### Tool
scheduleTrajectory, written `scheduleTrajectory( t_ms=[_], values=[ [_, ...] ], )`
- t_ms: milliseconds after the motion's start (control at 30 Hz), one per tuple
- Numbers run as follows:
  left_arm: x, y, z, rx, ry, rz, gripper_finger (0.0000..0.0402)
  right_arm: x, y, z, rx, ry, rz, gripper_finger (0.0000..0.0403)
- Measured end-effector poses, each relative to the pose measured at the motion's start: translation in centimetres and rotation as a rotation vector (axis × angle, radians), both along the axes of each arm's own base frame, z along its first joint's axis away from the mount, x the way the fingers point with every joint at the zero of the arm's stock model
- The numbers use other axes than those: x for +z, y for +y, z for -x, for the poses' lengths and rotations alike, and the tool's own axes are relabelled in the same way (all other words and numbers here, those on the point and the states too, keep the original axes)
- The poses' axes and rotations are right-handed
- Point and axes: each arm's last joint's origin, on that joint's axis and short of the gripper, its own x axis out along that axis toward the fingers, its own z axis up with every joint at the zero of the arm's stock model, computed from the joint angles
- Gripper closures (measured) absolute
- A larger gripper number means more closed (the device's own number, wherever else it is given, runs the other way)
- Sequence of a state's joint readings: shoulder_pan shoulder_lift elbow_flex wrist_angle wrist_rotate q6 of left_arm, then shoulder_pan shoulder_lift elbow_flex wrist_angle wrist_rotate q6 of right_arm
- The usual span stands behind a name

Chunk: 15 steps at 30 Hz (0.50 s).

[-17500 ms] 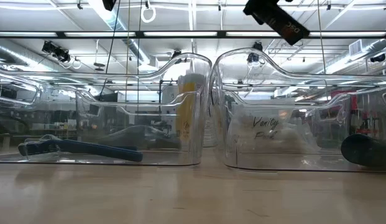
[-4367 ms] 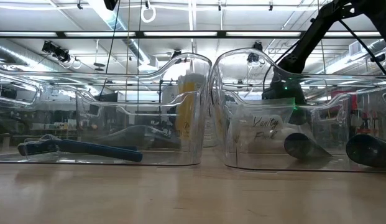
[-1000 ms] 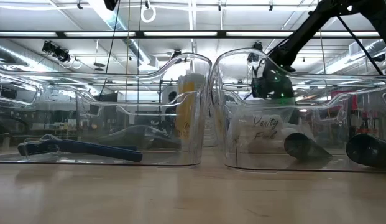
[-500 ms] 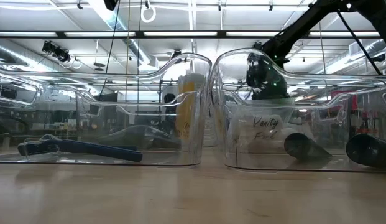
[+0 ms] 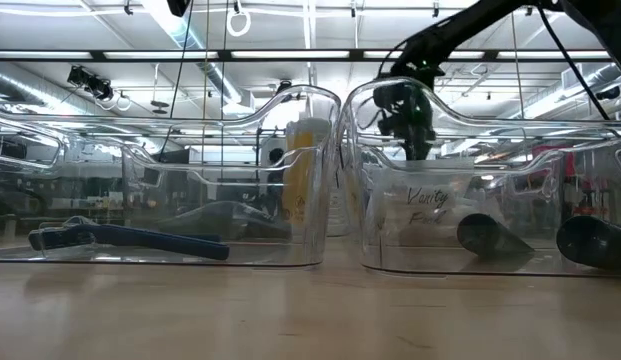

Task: Pick & Place Travel size toiletries
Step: Put the blue shaver into the bottom left transparent bin

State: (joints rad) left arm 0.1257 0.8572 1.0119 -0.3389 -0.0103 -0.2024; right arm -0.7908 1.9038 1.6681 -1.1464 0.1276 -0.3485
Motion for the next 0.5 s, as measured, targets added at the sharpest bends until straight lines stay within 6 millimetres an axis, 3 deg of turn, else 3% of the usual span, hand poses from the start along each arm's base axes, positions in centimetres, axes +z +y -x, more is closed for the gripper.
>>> scheduleTrajectory(
  t_ms=[267, 500],
  values=[
    [0.0, 0.0, 0.0, 0.001, 0.000, 0.002, 0.0397, 2.4, 1.3, -2.1, 0.062, -0.058, 0.055, 0.0353],
    [0.0, 0.0, 0.0, -0.001, 0.001, -0.006, 0.0397, 3.3, 2.3, -3.2, 0.100, -0.078, 0.072, 0.0353]
  ],
)
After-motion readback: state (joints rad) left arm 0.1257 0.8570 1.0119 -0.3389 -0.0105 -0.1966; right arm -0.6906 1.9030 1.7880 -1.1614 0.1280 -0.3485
